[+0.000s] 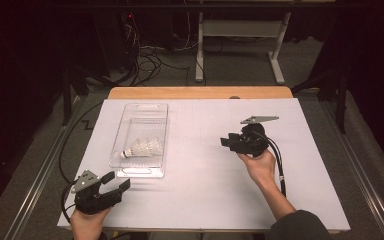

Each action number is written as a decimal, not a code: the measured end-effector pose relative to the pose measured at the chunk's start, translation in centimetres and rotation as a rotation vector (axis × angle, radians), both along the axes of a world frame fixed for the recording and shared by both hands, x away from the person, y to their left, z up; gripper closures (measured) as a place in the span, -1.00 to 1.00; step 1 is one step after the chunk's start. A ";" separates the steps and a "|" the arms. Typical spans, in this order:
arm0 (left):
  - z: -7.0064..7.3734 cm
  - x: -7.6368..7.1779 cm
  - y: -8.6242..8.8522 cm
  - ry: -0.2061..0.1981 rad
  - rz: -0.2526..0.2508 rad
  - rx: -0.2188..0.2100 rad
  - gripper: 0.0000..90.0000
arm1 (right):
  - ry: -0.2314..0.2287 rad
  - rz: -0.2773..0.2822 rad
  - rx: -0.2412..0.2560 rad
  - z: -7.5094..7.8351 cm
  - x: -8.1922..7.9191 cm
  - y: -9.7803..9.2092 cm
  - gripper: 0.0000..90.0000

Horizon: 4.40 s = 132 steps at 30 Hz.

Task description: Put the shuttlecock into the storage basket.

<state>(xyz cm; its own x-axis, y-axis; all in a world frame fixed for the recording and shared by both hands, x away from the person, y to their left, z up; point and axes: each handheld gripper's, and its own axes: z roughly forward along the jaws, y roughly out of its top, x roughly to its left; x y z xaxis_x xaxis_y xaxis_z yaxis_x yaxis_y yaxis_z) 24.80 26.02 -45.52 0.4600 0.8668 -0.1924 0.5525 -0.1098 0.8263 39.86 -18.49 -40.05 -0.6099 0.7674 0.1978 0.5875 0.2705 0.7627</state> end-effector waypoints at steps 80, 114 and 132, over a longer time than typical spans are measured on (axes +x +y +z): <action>0.0 0.0 0.0 0.005 -0.003 -0.017 -0.27 | -0.009 -0.114 0.030 -1.5 -3.2 -7.2 0.19; 0.0 -0.1 0.0 0.003 -0.001 -0.022 -0.27 | -0.019 -0.141 0.064 -1.9 -5.4 -9.4 0.18; 0.0 -0.1 0.0 0.001 -0.001 -0.018 -0.27 | -0.018 -0.143 0.052 -2.7 -6.5 -10.0 0.15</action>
<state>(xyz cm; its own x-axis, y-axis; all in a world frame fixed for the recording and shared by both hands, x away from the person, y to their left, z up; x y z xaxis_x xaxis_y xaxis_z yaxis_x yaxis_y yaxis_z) 24.70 25.97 -45.49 0.4608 0.8628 -0.2081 0.5530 -0.0957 0.8277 33.35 -28.53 -42.76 -0.4991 0.8355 0.2297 0.6034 0.1448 0.7842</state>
